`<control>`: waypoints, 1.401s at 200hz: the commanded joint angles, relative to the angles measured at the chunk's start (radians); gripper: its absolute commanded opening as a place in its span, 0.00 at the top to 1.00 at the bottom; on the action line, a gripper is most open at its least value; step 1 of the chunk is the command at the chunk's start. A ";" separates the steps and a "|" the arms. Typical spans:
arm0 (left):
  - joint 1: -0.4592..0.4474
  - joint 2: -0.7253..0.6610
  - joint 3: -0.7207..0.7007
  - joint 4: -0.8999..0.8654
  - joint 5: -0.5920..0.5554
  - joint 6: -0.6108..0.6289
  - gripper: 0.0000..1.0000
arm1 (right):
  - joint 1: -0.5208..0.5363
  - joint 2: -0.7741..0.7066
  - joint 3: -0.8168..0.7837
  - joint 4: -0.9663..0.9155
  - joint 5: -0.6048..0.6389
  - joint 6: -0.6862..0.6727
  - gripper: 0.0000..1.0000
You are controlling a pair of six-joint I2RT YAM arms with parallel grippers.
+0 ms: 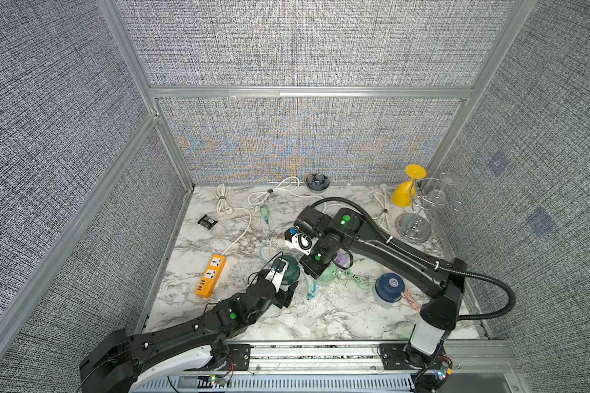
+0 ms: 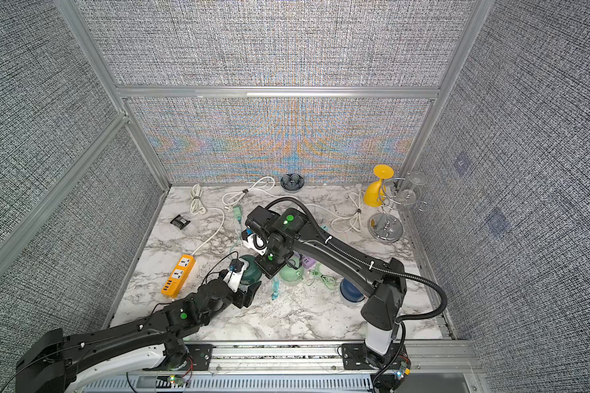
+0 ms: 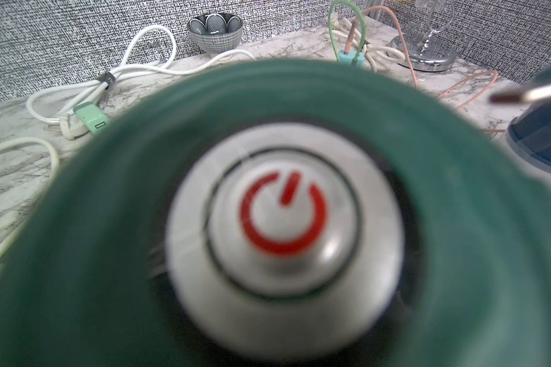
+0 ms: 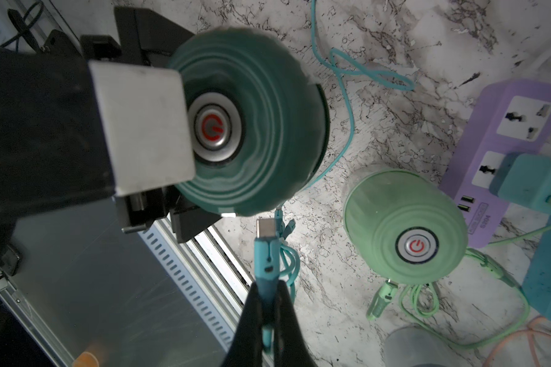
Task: Charge the cordless meat grinders
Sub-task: Insert the charging cable into the cordless meat grinder.
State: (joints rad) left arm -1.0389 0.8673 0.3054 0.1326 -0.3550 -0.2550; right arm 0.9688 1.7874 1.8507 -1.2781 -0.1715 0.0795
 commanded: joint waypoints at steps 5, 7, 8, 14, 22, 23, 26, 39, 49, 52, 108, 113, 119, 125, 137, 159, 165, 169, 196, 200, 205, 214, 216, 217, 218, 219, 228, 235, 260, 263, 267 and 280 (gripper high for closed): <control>0.000 -0.008 0.032 -0.045 -0.001 0.027 0.40 | 0.022 0.008 0.018 -0.035 0.004 0.012 1.00; 0.000 -0.008 0.035 -0.050 -0.002 0.026 0.40 | 0.023 0.008 0.018 -0.036 0.006 0.012 1.00; -0.001 -0.008 0.036 -0.052 -0.003 0.025 0.41 | 0.023 0.009 0.019 -0.036 0.006 0.013 1.00; -0.001 -0.008 0.042 -0.065 -0.005 0.021 0.41 | 0.026 0.011 0.021 -0.036 0.009 0.015 1.00; -0.001 -0.007 0.046 -0.070 -0.005 0.019 0.41 | 0.031 0.013 0.022 -0.039 0.020 0.018 1.00; 0.000 -0.007 0.047 -0.071 -0.005 0.019 0.41 | 0.031 0.013 0.022 -0.039 0.022 0.018 1.00; -0.001 -0.006 0.046 -0.070 -0.004 0.019 0.41 | 0.031 0.013 0.022 -0.041 0.029 0.020 1.00; -0.001 -0.004 0.050 -0.074 -0.005 0.018 0.41 | 0.037 0.015 0.028 -0.046 0.051 0.023 1.00; -0.001 -0.002 0.050 -0.075 -0.004 0.017 0.41 | 0.040 0.017 0.031 -0.047 0.058 0.027 1.00; -0.001 -0.002 0.051 -0.075 -0.004 0.016 0.41 | 0.041 0.017 0.033 -0.047 0.060 0.028 1.00; -0.001 -0.004 0.056 -0.077 -0.003 0.017 0.41 | 0.065 0.030 0.058 -0.058 0.087 0.026 1.00; -0.001 -0.005 0.054 -0.077 -0.004 0.015 0.41 | 0.065 0.029 0.058 -0.061 0.091 0.026 1.00; -0.001 -0.007 0.053 -0.074 -0.004 0.013 0.41 | 0.067 0.030 0.056 -0.062 0.096 0.026 1.00; -0.001 -0.008 0.052 -0.072 -0.004 0.010 0.41 | 0.069 0.027 0.055 -0.063 0.101 0.026 1.00; 0.000 -0.012 0.052 -0.071 -0.005 0.008 0.41 | 0.070 0.024 0.053 -0.068 0.117 0.028 1.00; -0.001 -0.017 0.052 -0.074 -0.006 0.007 0.41 | 0.076 0.017 0.056 -0.074 0.150 0.028 1.00; -0.001 -0.017 0.052 -0.074 -0.007 0.005 0.41 | 0.078 0.015 0.057 -0.076 0.157 0.028 1.00; -0.001 -0.019 0.053 -0.076 -0.007 0.004 0.41 | 0.080 0.014 0.057 -0.075 0.161 0.027 1.00; -0.001 -0.022 0.056 -0.081 -0.002 -0.005 0.41 | 0.095 0.004 0.058 -0.063 0.177 0.025 1.00; 0.000 -0.023 0.057 -0.082 -0.002 -0.008 0.41 | 0.096 0.004 0.060 -0.062 0.180 0.024 1.00; -0.001 -0.024 0.057 -0.082 -0.001 -0.011 0.41 | 0.098 0.003 0.061 -0.062 0.182 0.023 1.00; -0.002 -0.026 0.059 -0.083 0.003 -0.015 0.41 | 0.102 0.003 0.061 -0.060 0.188 0.022 1.00; -0.001 -0.026 0.060 -0.083 0.005 -0.016 0.41 | 0.102 0.004 0.061 -0.059 0.189 0.022 1.00; -0.001 -0.027 0.060 -0.083 0.005 -0.016 0.41 | 0.102 0.003 0.061 -0.059 0.190 0.022 1.00; -0.001 -0.027 0.060 -0.083 0.007 -0.016 0.41 | 0.102 0.003 0.061 -0.059 0.190 0.022 1.00; 0.000 -0.027 0.061 -0.083 0.007 -0.017 0.41 | 0.103 0.004 0.061 -0.059 0.191 0.022 1.00; -0.001 -0.030 0.065 -0.087 0.011 -0.022 0.41 | 0.105 0.002 0.061 -0.054 0.193 0.020 1.00; -0.001 -0.030 0.069 -0.090 0.015 -0.027 0.41 | 0.108 -0.002 0.058 -0.049 0.196 0.019 1.00; -0.001 -0.037 0.088 -0.117 0.028 -0.047 0.41 | 0.111 -0.026 0.037 -0.017 0.216 0.017 1.00; 0.000 -0.039 0.091 -0.120 0.030 -0.049 0.42 | 0.111 -0.031 0.032 -0.010 0.217 0.017 1.00; -0.001 -0.041 0.093 -0.123 0.035 -0.051 0.42 | 0.111 -0.038 0.024 -0.001 0.220 0.017 1.00; -0.001 -0.047 0.098 -0.131 0.045 -0.059 0.43 | 0.111 -0.057 0.004 0.026 0.225 0.016 1.00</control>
State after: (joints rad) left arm -1.0389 0.8307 0.3885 -0.0013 -0.3332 -0.2901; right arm 1.0794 1.7561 1.8763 -1.2984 0.0273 0.1009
